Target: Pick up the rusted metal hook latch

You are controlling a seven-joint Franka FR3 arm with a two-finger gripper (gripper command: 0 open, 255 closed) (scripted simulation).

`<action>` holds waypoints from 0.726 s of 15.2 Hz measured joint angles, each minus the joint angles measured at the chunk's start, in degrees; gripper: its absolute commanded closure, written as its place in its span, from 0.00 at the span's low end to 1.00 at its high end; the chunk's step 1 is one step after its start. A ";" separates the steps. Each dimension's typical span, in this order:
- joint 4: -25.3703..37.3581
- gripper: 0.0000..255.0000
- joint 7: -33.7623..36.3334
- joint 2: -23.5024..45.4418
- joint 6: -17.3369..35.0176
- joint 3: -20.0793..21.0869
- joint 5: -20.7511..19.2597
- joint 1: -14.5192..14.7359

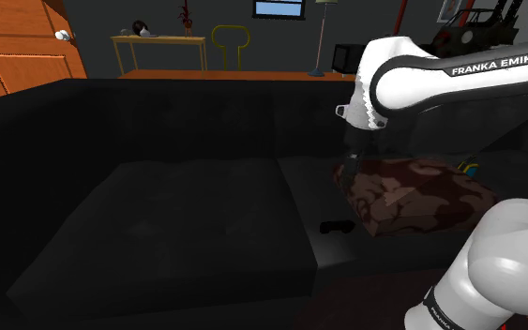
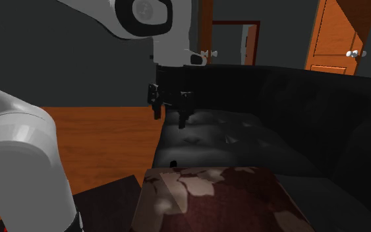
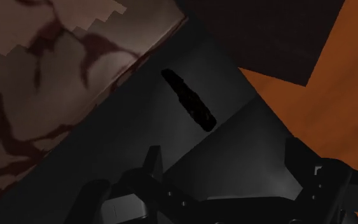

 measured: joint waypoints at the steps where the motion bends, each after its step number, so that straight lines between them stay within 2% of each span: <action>1: -1.28 0.00 -1.78 0.77 1.85 -0.51 -0.24 0.39; 11: -12.43 0.00 -19.67 12.49 23.01 -6.32 -2.49 3.75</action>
